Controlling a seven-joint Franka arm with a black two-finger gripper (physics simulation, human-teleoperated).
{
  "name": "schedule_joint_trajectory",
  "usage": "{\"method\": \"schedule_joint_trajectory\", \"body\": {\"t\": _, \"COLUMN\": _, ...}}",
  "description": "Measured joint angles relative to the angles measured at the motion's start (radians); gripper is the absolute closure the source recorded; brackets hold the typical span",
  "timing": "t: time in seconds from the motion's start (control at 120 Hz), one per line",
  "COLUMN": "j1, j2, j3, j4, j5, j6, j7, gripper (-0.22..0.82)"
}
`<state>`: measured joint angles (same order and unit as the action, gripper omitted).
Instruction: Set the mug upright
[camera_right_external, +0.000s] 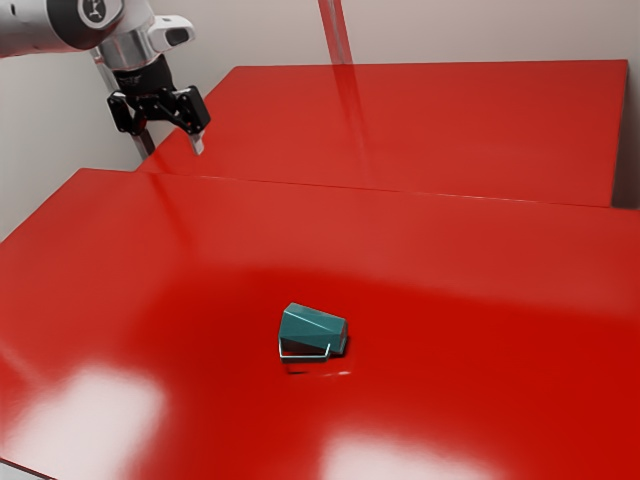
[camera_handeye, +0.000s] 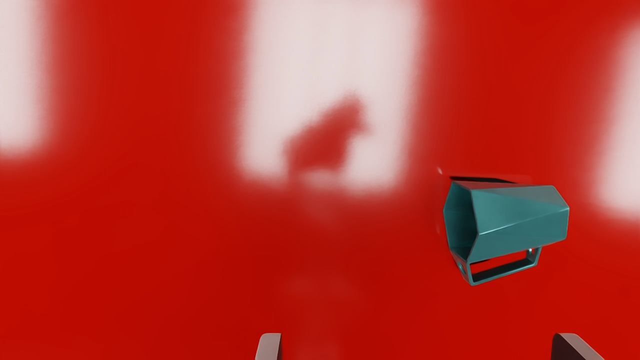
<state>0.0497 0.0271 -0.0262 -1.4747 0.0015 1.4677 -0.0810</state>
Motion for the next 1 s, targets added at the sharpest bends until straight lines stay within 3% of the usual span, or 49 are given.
{"method": "schedule_joint_trajectory", "body": {"t": 0.325, "j1": -0.023, "j2": -0.022, "j3": 0.004, "j4": -0.057, "j5": -0.028, "j6": 0.021, "j7": 0.000, "gripper": 0.02}}
{"method": "schedule_joint_trajectory", "body": {"t": 1.0, "j1": -0.003, "j2": -0.115, "j3": 0.036, "j4": -0.565, "j5": -0.408, "j6": 0.462, "j7": 0.159, "gripper": 0.02}}
